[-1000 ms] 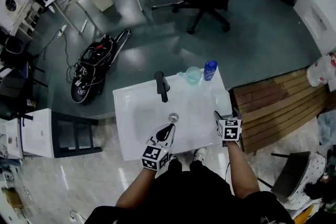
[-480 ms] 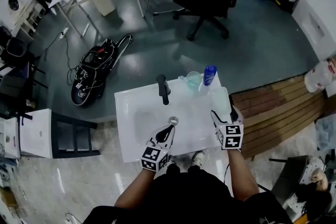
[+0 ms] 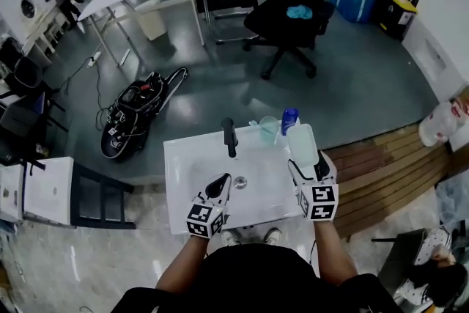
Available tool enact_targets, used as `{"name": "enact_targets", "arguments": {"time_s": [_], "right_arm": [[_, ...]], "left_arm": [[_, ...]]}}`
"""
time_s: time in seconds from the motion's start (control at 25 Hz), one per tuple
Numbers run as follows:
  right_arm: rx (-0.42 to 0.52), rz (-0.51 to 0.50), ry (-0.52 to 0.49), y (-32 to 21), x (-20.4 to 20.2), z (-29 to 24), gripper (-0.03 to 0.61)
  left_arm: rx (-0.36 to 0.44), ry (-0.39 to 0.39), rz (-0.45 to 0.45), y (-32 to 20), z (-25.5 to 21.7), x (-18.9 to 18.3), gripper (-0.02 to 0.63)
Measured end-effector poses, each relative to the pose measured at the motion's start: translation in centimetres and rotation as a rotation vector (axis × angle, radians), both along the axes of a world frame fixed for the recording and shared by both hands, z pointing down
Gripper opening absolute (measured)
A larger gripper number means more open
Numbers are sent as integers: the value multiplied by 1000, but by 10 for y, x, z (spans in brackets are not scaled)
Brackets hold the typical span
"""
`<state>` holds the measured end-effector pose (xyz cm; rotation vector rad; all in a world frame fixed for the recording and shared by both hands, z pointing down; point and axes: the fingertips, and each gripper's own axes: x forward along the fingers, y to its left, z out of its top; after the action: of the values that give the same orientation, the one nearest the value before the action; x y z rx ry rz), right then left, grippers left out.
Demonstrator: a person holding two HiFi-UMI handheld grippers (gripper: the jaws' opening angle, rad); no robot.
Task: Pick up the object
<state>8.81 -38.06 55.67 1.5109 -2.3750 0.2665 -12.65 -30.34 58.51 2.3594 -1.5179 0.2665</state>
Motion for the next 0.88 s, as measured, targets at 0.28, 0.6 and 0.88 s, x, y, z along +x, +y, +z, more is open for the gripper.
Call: {"name": "enact_targets", "arguments": {"time_s": [0.28, 0.6, 0.88], "right_arm": [[85, -36, -24, 14, -17, -38, 387], [131, -37, -33, 19, -23, -46, 387], [148, -8, -34, 21, -18, -46, 387]], "left_arm": [[62, 35, -59, -2, -29, -9, 18], [78, 34, -65, 1, -31, -13, 18], [73, 25, -50, 6, -28, -12, 18]]}}
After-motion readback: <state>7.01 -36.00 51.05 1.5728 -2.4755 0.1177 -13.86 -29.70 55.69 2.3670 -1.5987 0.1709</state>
